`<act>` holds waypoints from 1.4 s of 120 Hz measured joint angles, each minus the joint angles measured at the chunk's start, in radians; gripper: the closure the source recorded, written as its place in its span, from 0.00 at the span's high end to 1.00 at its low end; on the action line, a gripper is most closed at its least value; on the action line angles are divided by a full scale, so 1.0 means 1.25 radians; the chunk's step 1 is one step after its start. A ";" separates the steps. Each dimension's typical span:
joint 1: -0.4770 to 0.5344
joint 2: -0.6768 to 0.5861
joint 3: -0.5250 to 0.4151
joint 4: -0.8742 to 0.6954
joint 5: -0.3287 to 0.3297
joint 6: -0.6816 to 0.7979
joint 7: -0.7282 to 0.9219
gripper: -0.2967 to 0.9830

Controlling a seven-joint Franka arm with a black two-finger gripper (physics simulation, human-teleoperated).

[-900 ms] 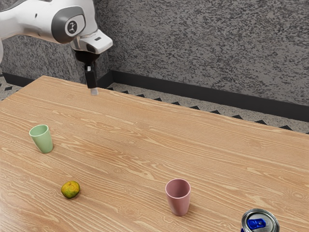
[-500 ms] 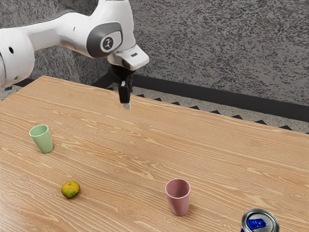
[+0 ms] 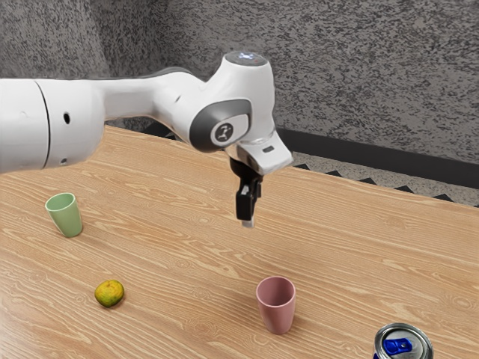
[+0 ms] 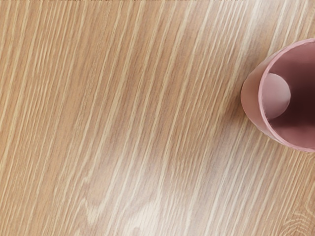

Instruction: Place the right cup onto the left cup

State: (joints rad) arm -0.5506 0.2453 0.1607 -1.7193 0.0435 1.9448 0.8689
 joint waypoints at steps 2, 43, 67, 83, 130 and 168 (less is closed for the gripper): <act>-0.002 -0.002 -0.003 -0.010 0.000 0.005 -0.003 0.77; -0.050 0.031 -0.029 -0.078 0.000 0.102 -0.055 0.77; -0.066 0.091 -0.031 -0.071 -0.008 0.145 -0.078 0.77; -0.070 0.112 -0.032 -0.074 -0.024 0.164 -0.092 0.70; -0.084 0.133 -0.032 -0.081 -0.072 0.202 -0.128 0.22; -0.088 0.088 -0.032 -0.097 -0.073 0.207 -0.153 0.17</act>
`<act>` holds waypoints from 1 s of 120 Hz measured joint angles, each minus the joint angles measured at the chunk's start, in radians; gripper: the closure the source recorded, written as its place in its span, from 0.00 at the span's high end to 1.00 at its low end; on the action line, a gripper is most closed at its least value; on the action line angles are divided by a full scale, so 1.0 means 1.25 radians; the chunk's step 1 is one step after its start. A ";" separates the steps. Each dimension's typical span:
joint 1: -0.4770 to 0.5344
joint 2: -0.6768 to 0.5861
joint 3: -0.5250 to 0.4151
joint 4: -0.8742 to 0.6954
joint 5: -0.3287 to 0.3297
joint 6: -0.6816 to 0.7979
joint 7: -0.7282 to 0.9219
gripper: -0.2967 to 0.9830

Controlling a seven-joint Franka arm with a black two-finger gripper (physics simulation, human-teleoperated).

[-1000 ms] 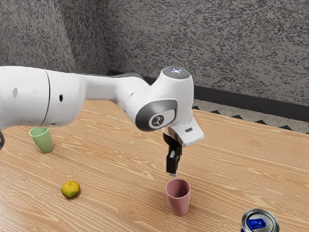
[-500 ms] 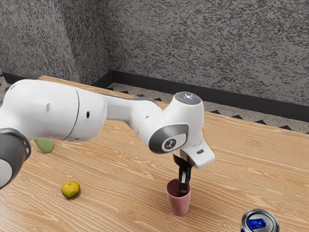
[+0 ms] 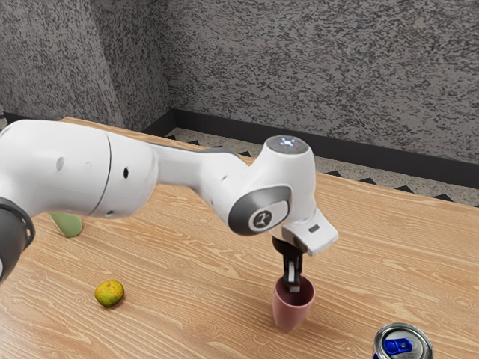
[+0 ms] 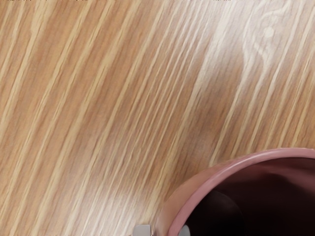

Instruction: Place the right cup onto the left cup

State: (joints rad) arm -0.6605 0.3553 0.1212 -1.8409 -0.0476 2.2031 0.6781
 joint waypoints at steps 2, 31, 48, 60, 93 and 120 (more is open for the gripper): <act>0.002 -0.009 0.000 -0.003 0.001 -0.001 -0.001 0.17; 0.102 -0.147 -0.001 -0.050 0.067 -0.019 -0.015 0.16; 0.209 -0.198 0.000 -0.047 0.109 -0.058 -0.019 0.16; 0.276 -0.218 0.002 -0.047 0.124 -0.086 -0.017 0.16; 0.463 -0.230 0.010 -0.038 0.133 -0.144 0.020 0.16; 0.559 -0.226 0.042 -0.025 0.133 -0.167 0.074 0.16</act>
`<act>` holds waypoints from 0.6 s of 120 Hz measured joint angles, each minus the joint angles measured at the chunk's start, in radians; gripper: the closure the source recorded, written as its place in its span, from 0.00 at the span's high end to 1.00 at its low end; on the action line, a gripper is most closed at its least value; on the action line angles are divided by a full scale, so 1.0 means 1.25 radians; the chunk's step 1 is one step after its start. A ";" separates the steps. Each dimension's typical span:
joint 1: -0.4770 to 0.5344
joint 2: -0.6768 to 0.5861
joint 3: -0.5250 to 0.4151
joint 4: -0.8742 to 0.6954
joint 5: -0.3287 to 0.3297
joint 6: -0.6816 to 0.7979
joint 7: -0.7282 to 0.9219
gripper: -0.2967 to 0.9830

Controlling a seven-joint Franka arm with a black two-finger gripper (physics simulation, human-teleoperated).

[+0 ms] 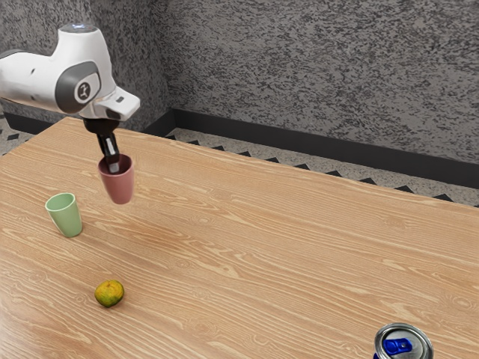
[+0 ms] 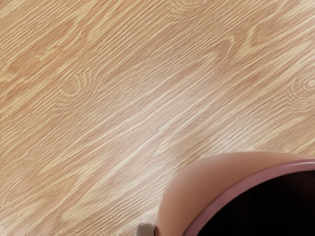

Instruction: Place the right cup onto the left cup

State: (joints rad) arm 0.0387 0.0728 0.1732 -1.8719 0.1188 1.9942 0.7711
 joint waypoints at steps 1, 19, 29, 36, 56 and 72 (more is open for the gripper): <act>0.001 0.001 0.003 0.000 0.000 -0.001 0.002 0.16; 0.028 0.017 0.050 0.024 -0.001 -0.007 0.050 0.16; 0.043 0.037 0.069 0.045 -0.002 -0.009 0.080 0.16; 0.056 0.058 0.075 0.067 -0.004 -0.010 0.103 0.16; 0.065 0.132 0.089 0.146 -0.009 -0.010 0.168 0.16; 0.095 0.163 0.091 0.180 -0.018 -0.010 0.218 0.16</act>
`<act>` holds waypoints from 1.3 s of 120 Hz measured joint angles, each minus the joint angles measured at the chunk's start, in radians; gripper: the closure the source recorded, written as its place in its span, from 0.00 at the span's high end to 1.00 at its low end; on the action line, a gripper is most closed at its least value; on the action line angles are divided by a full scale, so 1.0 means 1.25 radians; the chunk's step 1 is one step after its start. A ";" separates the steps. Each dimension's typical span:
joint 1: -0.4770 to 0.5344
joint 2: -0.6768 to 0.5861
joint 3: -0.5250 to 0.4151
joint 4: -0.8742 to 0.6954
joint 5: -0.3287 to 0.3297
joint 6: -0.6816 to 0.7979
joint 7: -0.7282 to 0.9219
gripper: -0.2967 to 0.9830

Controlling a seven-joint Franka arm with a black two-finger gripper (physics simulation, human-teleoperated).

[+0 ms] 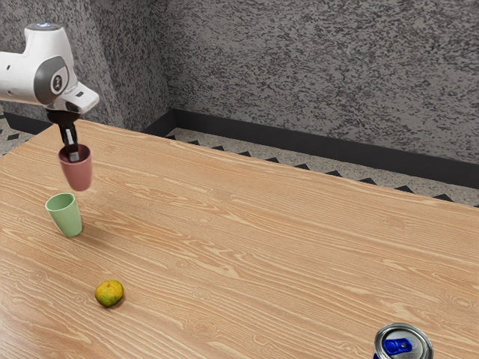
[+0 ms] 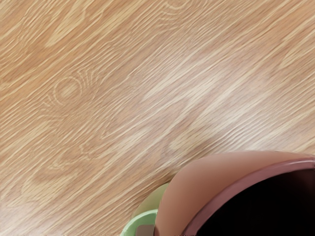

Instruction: Place the right cup onto the left cup

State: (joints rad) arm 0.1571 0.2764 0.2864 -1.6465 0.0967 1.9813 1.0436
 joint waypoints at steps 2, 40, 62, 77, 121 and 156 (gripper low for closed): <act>0.005 0.001 0.000 0.001 -0.001 0.000 0.006 0.16; 0.028 -0.035 0.006 -0.021 -0.003 -0.055 0.074 0.16; 0.046 -0.023 0.007 -0.020 0.003 -0.086 0.096 0.16; 0.044 -0.011 0.007 -0.015 0.016 -0.092 0.111 0.16; 0.038 0.038 0.014 0.043 0.040 -0.096 0.157 0.16; 0.034 0.091 0.015 0.095 0.050 -0.095 0.197 0.16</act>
State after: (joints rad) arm 0.1993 0.3903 0.3051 -1.5278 0.1597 1.8625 1.2896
